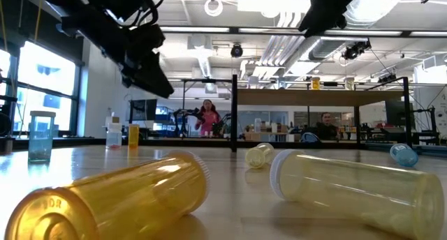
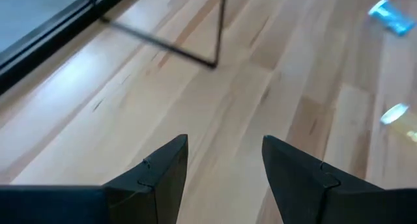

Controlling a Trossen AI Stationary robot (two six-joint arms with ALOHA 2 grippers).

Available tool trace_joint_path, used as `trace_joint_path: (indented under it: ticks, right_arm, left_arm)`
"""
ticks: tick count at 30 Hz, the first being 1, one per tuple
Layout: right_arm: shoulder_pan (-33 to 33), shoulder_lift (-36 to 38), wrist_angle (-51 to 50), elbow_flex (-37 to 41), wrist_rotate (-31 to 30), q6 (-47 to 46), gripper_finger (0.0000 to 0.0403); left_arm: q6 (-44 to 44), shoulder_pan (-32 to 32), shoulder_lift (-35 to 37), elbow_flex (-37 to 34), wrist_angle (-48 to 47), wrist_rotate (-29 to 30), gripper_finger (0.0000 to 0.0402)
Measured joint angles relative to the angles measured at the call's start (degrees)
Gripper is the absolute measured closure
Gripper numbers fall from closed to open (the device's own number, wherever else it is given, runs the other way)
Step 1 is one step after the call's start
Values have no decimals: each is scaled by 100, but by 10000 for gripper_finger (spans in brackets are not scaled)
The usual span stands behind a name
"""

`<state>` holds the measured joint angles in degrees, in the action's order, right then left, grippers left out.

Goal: Pick and place medicine bottles onto shelf by color
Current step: Put the top transparent pill bottle on the shelf aligned with the other transparent pill bottle

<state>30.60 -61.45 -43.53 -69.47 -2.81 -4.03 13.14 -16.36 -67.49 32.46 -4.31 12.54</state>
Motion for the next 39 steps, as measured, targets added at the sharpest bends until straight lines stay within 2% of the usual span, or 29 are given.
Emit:
trace_joint_path:
  ticks: [7, 10, 19, 23, 28, 39]
  right_arm:
    - [-297, 0, 1, 0, -59, 0, 222]
    - [-370, 0, 2, 0, -179, 0, 222]
    - [-453, -2, 2, 0, -321, 0, 222]
    - [-451, -9, 2, 0, -322, -1, 222]
    - [-451, -9, 2, 0, -321, -24, 222]
    - [-451, -9, 2, 0, -323, -46, 222]
  left_arm:
    - [532, -116, 621, -41, -1218, 905, 215]
    - [758, -300, 861, -39, -1708, 1120, 215]
    - [1175, -1172, 1162, -37, -2394, 967, 215]
    - [1223, -1607, 1162, -37, -2494, 685, 215]
    - [1271, -2022, 1162, -37, -2509, 721, 215]
    - [1739, -2317, 1046, -37, -2790, 823, 215]
